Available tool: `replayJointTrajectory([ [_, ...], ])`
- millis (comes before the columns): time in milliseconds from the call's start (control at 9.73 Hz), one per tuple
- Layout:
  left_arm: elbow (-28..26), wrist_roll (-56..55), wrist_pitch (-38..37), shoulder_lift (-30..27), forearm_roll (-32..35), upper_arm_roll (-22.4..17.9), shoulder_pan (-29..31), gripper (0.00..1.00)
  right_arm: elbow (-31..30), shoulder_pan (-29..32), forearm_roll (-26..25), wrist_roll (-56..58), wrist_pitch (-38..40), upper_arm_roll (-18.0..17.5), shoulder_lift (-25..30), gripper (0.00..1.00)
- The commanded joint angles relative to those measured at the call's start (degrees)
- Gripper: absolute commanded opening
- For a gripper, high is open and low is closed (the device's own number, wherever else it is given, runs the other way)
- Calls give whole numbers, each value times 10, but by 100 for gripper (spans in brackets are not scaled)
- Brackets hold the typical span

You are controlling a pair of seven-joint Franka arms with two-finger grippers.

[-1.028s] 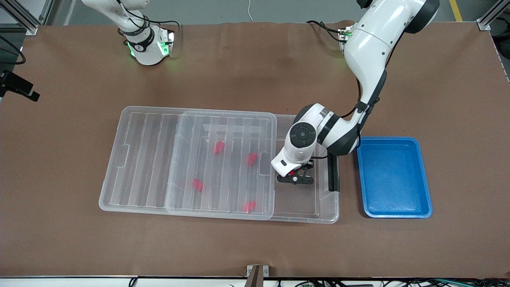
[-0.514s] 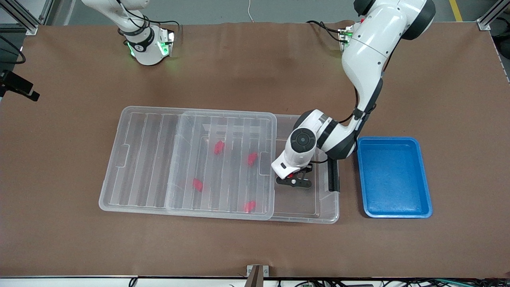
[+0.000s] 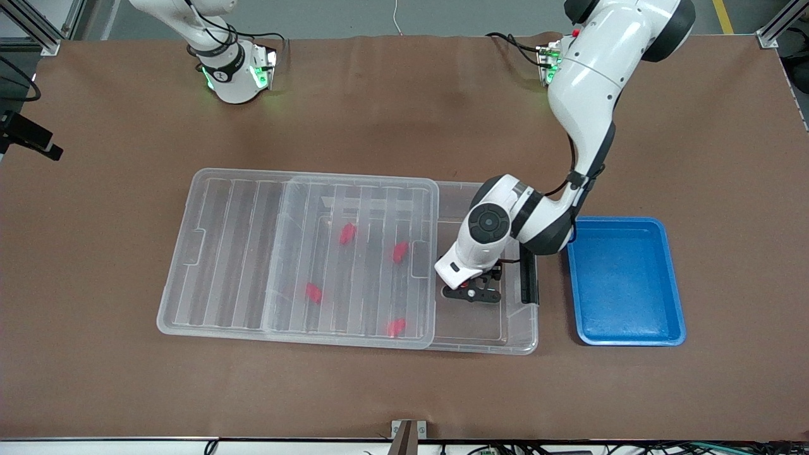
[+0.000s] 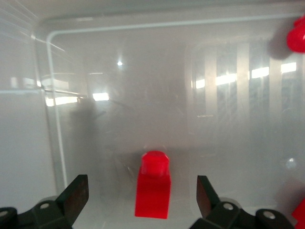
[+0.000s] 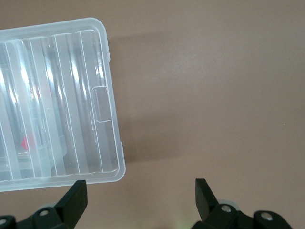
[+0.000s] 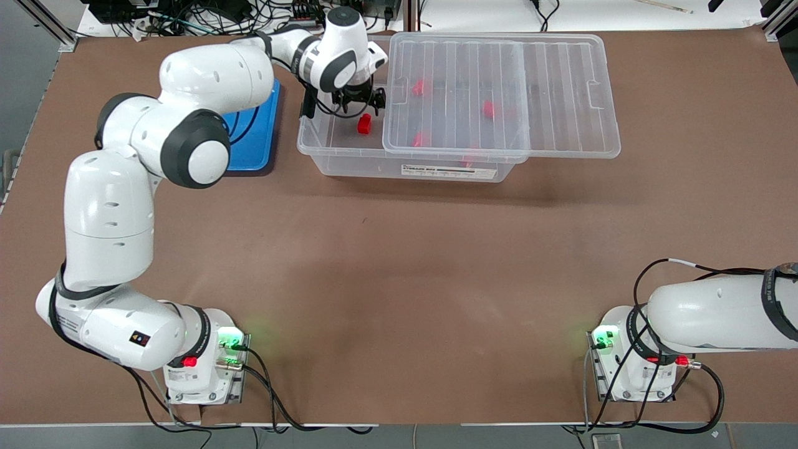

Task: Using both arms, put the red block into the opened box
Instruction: 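Lower the red block into the box and open the left gripper, then raise the left gripper out of the box and withdraw it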

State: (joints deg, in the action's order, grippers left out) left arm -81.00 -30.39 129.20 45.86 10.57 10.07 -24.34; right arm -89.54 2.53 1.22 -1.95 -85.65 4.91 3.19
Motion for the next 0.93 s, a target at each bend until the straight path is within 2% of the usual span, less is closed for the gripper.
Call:
replayJointTrajectory([
  [0,-8,-4,-25,-23,3,0,1,100,-12,3,9,5,-5,-2,12,100],
  [308,-6,-4,-61,-94,-15,0,12,100,-12,3,10,5,-4,-1,12,100],
  [822,-4,3,-212,-256,-6,-8,95,100,-12,3,9,5,-3,-1,12,100],
])
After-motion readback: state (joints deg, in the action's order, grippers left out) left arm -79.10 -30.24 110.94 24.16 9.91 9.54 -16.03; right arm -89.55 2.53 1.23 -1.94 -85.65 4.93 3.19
